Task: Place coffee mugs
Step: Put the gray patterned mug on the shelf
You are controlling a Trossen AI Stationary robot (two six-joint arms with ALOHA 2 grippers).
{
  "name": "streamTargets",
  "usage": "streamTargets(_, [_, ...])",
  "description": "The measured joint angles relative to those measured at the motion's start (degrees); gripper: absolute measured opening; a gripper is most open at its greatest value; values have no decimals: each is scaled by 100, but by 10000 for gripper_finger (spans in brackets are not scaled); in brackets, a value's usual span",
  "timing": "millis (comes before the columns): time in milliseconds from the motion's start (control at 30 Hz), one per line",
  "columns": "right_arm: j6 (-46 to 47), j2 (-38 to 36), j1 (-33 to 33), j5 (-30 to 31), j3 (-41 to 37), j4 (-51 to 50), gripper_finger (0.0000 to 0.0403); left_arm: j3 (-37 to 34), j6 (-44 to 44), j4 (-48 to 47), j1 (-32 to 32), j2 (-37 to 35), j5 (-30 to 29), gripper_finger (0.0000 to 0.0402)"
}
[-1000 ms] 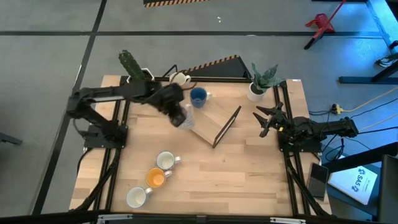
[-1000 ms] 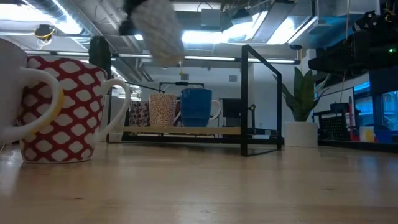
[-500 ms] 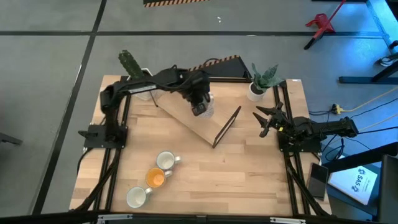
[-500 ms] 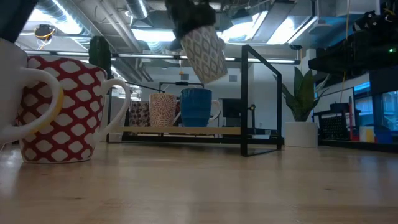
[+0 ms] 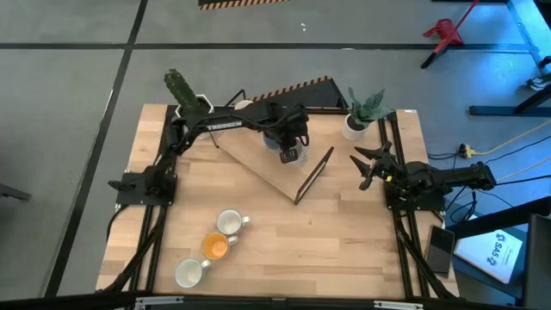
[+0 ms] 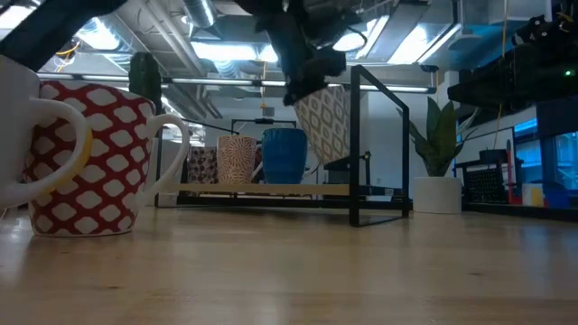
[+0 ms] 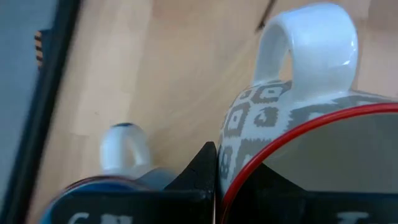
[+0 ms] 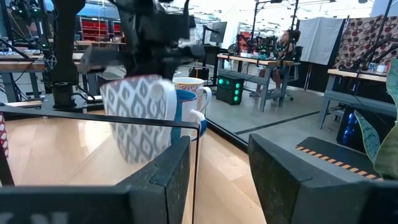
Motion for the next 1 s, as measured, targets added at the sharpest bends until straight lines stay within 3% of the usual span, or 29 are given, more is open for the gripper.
streamTargets(1000, [8, 0, 2, -4, 0, 13, 150, 87, 279, 324, -87, 410, -80, 15])
